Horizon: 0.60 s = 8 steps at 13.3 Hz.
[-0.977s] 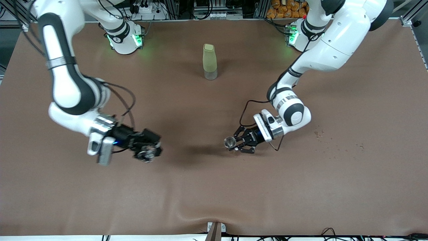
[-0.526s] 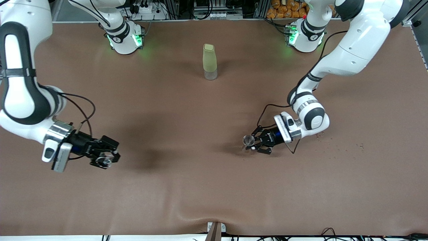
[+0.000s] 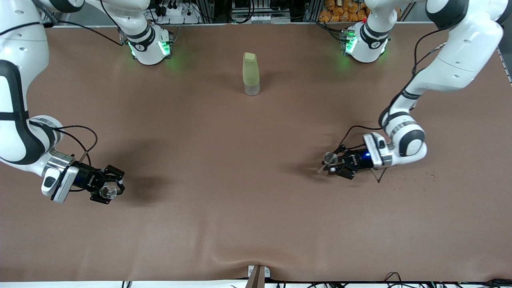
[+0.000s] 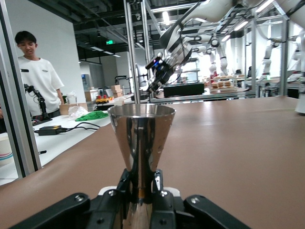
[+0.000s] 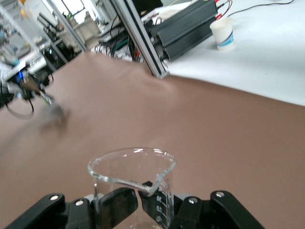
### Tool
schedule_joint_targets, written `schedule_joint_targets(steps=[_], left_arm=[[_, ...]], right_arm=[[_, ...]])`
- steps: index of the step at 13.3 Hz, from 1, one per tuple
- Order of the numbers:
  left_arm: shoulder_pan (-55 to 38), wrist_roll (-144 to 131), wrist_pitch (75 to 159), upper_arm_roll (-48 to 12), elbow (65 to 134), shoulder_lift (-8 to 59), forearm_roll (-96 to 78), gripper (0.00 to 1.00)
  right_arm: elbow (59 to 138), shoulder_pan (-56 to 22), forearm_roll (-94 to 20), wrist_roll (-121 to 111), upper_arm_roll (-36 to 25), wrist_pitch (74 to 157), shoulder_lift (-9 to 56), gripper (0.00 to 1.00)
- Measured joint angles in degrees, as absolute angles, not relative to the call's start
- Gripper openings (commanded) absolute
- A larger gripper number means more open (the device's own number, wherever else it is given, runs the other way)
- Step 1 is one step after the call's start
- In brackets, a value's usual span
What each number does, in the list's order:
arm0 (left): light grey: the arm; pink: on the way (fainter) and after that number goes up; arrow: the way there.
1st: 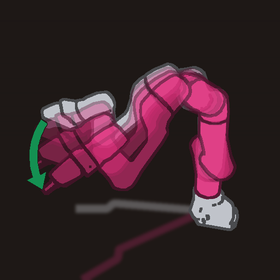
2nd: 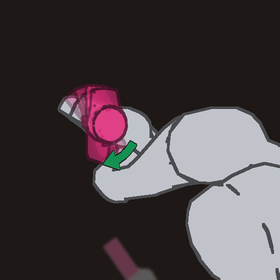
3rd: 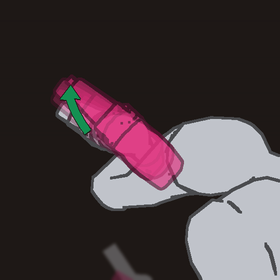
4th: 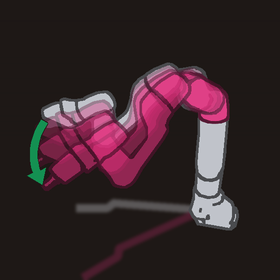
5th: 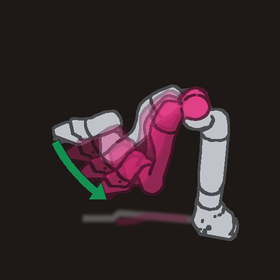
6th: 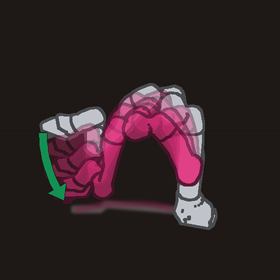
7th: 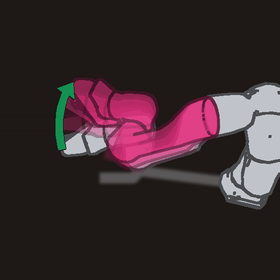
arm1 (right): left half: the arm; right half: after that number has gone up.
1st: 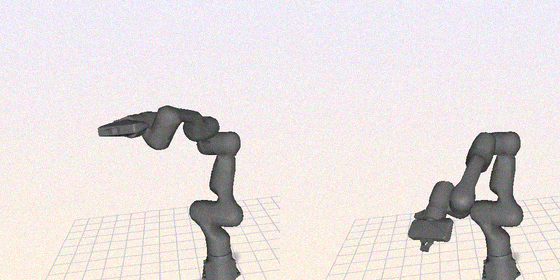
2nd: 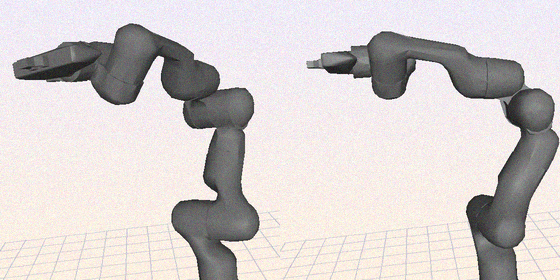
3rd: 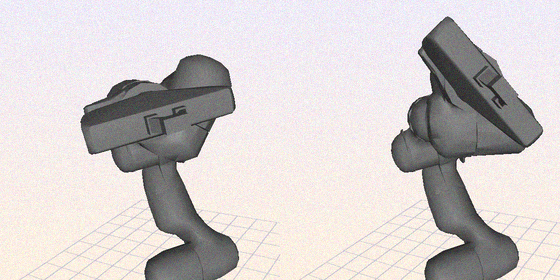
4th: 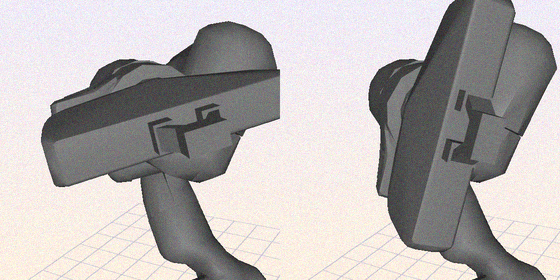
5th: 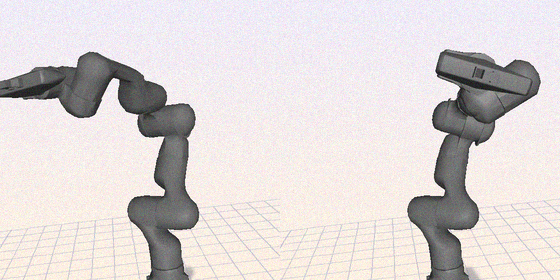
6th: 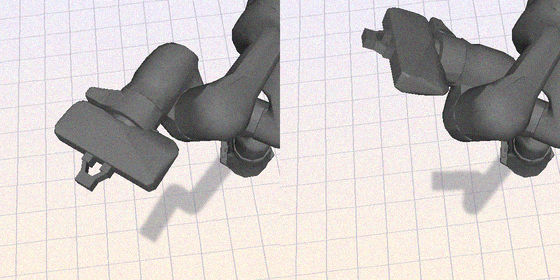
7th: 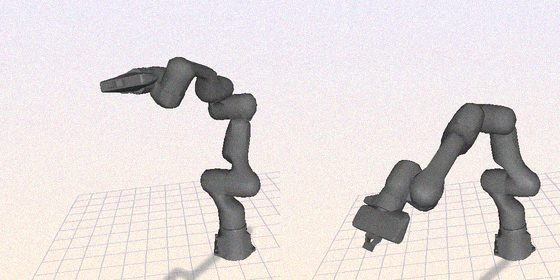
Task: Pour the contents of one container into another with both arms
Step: 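Lower the beaker with the right gripper while the left gripper lowers the jigger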
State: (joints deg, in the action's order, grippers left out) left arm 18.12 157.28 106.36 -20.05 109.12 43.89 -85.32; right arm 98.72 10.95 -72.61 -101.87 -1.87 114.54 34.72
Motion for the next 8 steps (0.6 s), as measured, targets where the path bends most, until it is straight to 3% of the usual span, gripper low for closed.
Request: schedule_joint_targets(steps=[8], left_arm=[[32.9,156.0,99.0,-20.0,109.6,43.9,-68.2,0.0]], right_arm=[[98.1,22.6,-65.1,-116.3,-1.9,110.6,39.6,0.0]])
